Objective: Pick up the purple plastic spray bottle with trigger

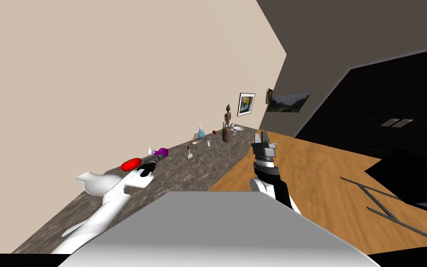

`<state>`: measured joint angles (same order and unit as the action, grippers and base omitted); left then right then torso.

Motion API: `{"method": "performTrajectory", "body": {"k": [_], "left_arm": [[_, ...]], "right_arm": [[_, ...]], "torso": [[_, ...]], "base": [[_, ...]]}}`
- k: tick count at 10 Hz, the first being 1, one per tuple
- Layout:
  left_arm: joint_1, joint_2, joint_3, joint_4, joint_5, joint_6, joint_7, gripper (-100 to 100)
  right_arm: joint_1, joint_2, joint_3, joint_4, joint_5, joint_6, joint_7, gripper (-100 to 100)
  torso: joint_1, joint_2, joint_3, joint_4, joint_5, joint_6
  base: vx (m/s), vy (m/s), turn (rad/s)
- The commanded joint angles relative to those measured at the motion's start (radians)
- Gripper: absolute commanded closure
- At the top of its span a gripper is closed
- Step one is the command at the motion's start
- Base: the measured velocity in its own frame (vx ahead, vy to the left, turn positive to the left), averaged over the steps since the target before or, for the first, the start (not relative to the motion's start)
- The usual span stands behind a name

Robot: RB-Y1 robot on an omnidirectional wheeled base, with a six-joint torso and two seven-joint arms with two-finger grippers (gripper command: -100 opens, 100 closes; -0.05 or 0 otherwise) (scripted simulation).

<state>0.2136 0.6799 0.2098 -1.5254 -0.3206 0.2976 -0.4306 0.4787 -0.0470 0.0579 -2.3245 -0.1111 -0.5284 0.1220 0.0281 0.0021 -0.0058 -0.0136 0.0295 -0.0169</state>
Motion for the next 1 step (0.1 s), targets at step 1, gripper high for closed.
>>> {"method": "performTrajectory", "body": {"k": [1], "left_arm": [[0.0, 0.0, 0.0, 0.0, 0.0, 0.0, 0.0, 0]], "right_arm": [[0.0, 0.0, 0.0, 0.0, 0.0, 0.0, 0.0, 0]], "torso": [[0.0, 0.0, 0.0, 0.0, 0.0, 0.0]], "base": [[0.0, 0.0, 0.0]]}}
